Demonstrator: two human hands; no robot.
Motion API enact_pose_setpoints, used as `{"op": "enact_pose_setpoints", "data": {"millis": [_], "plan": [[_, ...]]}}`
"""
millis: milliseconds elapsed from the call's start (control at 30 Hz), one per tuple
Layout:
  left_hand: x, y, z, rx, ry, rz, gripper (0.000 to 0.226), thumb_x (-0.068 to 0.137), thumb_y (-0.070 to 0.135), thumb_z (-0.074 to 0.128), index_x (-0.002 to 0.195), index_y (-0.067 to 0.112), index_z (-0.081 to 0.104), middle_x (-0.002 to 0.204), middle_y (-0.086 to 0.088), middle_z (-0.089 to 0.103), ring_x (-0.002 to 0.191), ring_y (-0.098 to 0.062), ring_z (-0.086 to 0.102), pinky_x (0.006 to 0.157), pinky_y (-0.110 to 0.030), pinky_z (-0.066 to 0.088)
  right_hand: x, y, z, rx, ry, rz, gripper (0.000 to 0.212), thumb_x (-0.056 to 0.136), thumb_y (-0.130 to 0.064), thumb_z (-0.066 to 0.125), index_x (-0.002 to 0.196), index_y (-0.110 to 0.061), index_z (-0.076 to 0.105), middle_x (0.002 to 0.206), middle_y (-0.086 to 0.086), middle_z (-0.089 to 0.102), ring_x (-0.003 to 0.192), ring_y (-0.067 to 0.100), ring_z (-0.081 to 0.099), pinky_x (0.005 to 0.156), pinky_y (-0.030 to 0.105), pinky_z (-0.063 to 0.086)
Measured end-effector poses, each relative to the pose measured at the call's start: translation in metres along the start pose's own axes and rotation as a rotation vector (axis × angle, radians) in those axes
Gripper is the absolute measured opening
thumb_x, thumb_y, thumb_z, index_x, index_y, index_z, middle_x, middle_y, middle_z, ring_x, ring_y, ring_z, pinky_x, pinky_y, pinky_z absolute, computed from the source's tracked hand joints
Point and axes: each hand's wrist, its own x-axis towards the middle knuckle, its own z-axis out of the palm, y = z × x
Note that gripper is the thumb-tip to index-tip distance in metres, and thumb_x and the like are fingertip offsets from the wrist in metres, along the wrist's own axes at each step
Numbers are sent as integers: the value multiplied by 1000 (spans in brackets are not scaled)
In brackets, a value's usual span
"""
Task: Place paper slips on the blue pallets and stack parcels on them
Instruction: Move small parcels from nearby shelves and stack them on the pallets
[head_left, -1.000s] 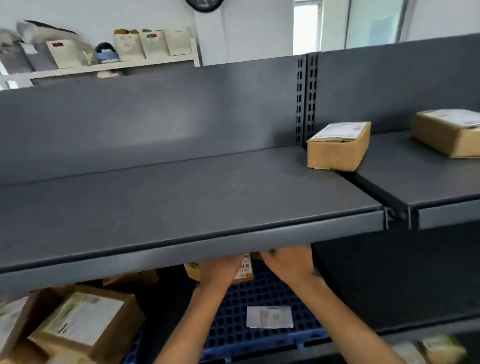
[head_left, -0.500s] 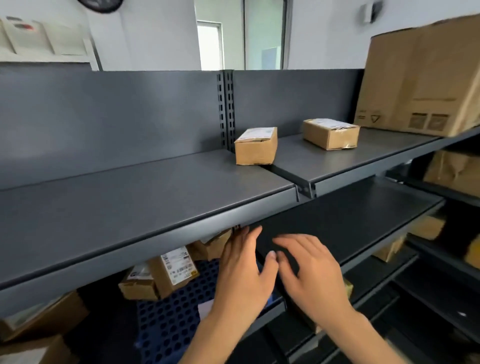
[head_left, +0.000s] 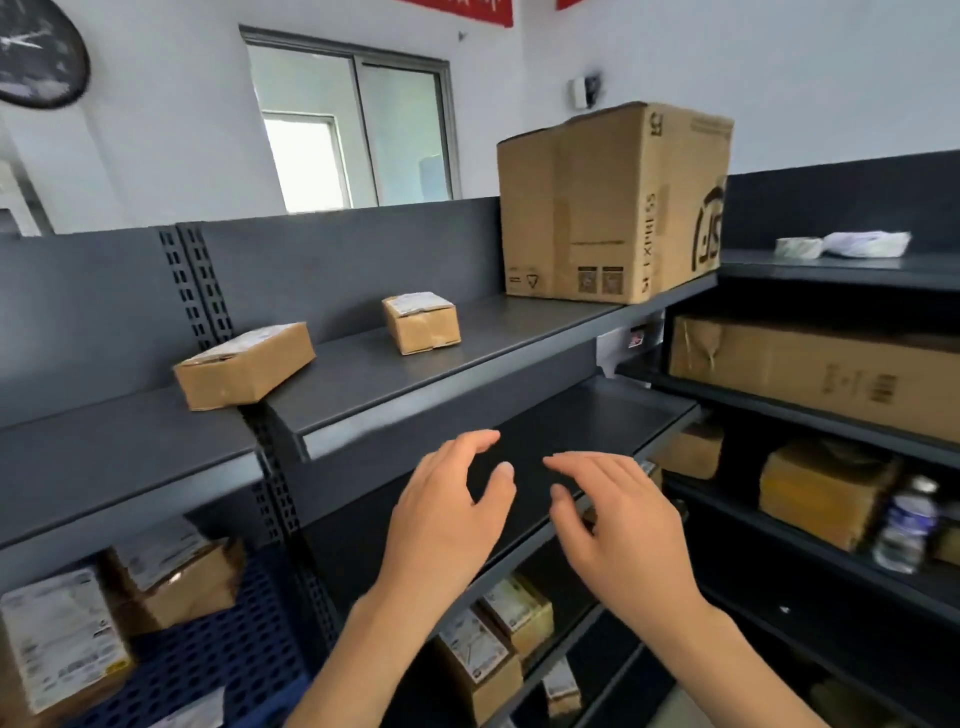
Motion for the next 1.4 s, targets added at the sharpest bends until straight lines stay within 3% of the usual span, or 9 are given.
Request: {"op": "enact_pose_setpoints", "data": {"millis": [167,300,600,700,800,900,1100,1267,1400], "plan": [[21,33,94,-96,-90,-29,35,94,42,50,130,40,52,123,29,53,121,6,44,99,-26,40,-24,113,-17,-59,-63,135,28,92,-34,50,113,-27,67,109,-15,67,103,6,57,80,18,43],[31,27,180,-105,-223,-104,32,95,39,51,127,39,54,121,28,54,116,5,47,94,-23,40,-55,194,0,-81,-168,272,25,91,-32,54,111,-27,68,104,-14,69,99,9,60,74,25,50],[20,-81,402,-89,-492,-414,26,94,33,55,120,34,59,122,15,63,115,-7,57,97,-34,47,-135,350,97,-120,-493,484,28,86,-34,48,105,-30,68,100,-14,69,94,14,64,73,30,53],[8,-120,475,-104,-545,-571,23,93,33,56,116,34,61,119,15,65,113,-9,60,92,-28,46,-154,398,136,-123,-613,506,31,85,-35,45,107,-32,68,102,-15,69,95,14,63,74,32,53],[-7,-153,532,-88,-541,-697,27,92,33,53,118,31,62,117,16,65,111,-8,60,85,-21,41,-173,440,183,-89,-728,462,34,85,-34,45,110,-30,67,105,-12,69,99,17,63,77,33,54],[-21,-189,572,-20,-556,-805,30,93,35,53,123,34,57,123,16,61,115,-7,56,87,-23,41,-193,471,231,-29,-802,413,34,84,-32,48,112,-28,67,107,-9,69,101,19,62,78,33,55],[-29,-297,650,210,-373,-901,40,87,28,64,126,25,57,124,-1,64,114,-22,61,87,-43,54,-242,532,353,149,-815,297,34,84,-24,51,114,-24,67,108,-4,70,98,19,64,80,34,55],[-25,-376,706,465,-233,-946,46,83,24,73,120,-2,62,120,-24,65,112,-39,61,97,-46,44,-285,568,461,254,-870,219,37,85,-23,45,115,-20,68,105,1,72,94,22,66,77,35,57],[-23,-415,734,510,-168,-1047,67,87,39,67,139,2,45,143,-23,47,132,-41,41,108,-51,32,-318,576,514,305,-878,217,40,83,-23,46,118,-17,65,111,6,70,95,28,66,75,39,58]]}}
